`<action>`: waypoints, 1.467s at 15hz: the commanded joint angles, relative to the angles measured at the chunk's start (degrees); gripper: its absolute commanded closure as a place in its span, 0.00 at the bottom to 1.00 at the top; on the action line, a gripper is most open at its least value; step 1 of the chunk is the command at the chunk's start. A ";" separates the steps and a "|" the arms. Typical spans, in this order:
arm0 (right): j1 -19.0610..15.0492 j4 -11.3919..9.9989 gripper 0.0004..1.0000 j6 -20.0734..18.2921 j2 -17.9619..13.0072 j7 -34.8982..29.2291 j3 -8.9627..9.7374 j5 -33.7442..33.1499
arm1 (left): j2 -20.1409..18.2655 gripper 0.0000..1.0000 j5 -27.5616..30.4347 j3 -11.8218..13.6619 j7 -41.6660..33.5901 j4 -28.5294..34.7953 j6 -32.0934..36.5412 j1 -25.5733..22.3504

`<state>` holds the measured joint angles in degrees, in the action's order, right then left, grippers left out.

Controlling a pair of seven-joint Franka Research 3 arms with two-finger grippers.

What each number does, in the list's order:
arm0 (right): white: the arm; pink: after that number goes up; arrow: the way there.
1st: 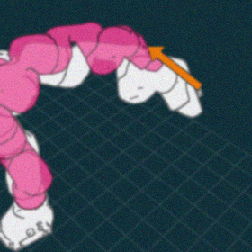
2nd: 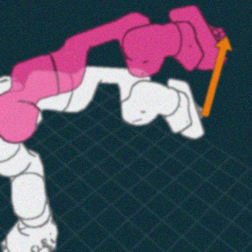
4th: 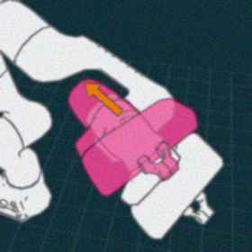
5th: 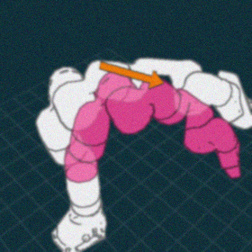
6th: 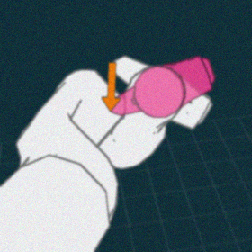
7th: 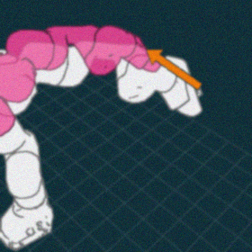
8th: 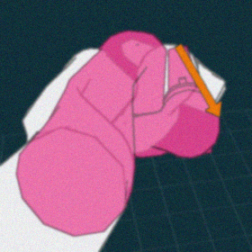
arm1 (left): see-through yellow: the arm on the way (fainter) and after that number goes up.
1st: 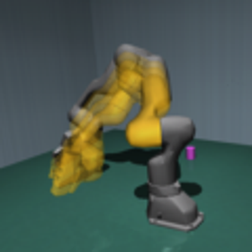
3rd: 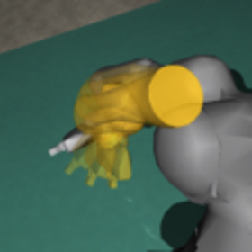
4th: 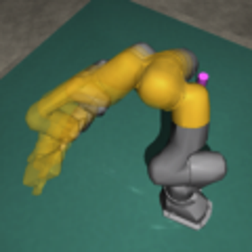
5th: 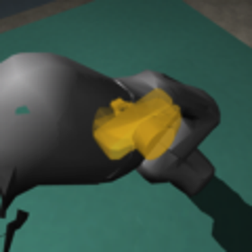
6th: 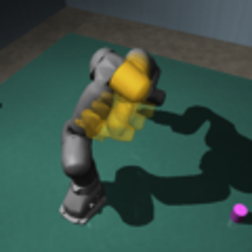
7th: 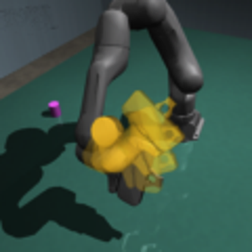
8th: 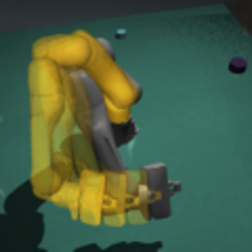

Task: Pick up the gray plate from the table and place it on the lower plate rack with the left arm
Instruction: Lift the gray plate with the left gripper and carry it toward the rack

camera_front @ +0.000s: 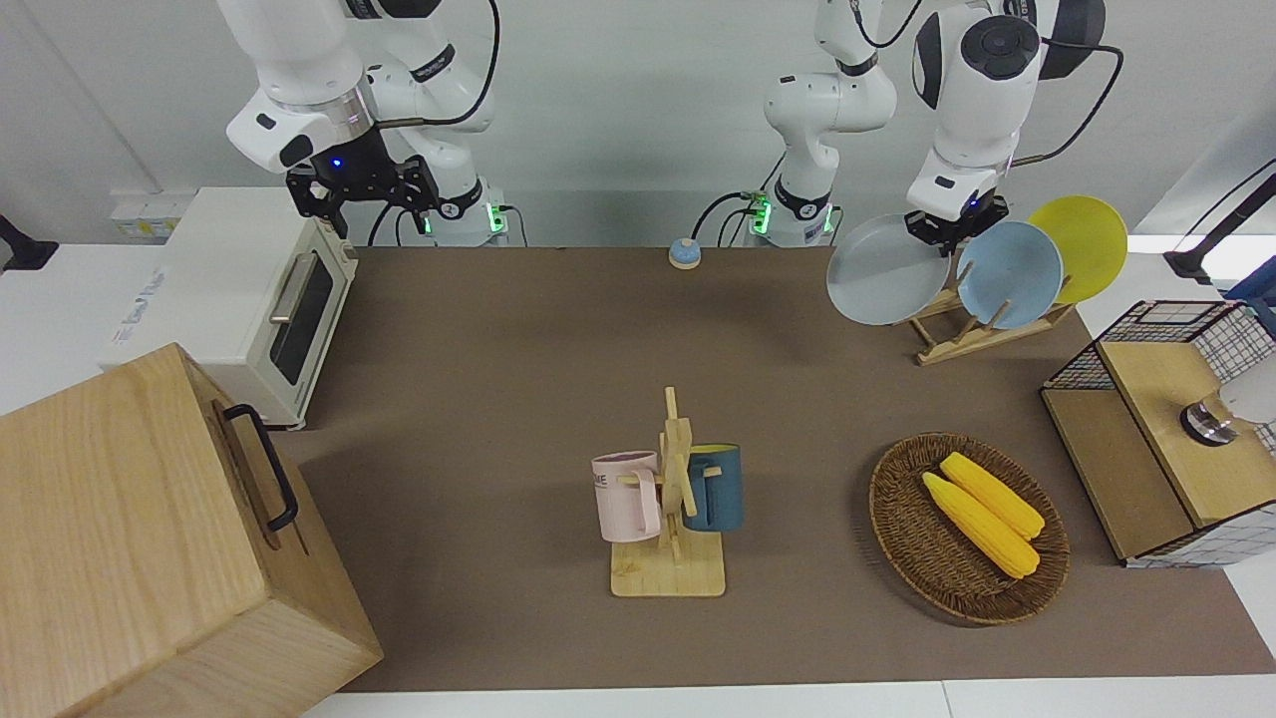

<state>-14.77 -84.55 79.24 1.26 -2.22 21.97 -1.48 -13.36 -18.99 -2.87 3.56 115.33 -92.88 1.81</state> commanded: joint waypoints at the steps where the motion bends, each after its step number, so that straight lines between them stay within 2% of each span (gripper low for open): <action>1: -1.40 0.35 0.02 -0.66 -0.12 -0.68 1.24 -0.37 | 1.23 1.00 -7.97 -0.03 1.80 -1.51 3.49 0.65; 5: -1.40 0.44 0.02 -0.66 -0.12 -0.68 1.24 -0.37 | 2.55 1.00 -17.03 -1.17 5.14 -1.07 5.96 0.74; 9: -1.40 0.43 0.02 -0.66 -0.12 -0.68 1.23 -0.37 | 3.43 1.00 -22.57 -1.17 5.84 0.07 5.96 0.65; 13: -1.40 0.44 0.02 -0.66 -0.12 -0.68 1.24 -0.37 | 3.43 1.00 -27.58 -1.26 9.79 3.66 5.34 0.74; 19: -1.40 0.43 0.02 -0.66 -0.12 -0.68 1.24 -0.37 | 5.36 1.00 -29.53 -1.26 16.74 7.19 4.99 0.91; 22: -1.40 0.44 0.02 -0.66 -0.12 -0.68 1.23 -0.37 | 7.11 1.00 -29.53 -1.34 17.62 7.45 4.64 0.91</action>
<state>-14.77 -84.55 79.24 1.26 -2.22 21.97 -1.48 -7.48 -47.01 -4.37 18.92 121.92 -88.02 1.92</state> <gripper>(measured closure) 0.013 0.965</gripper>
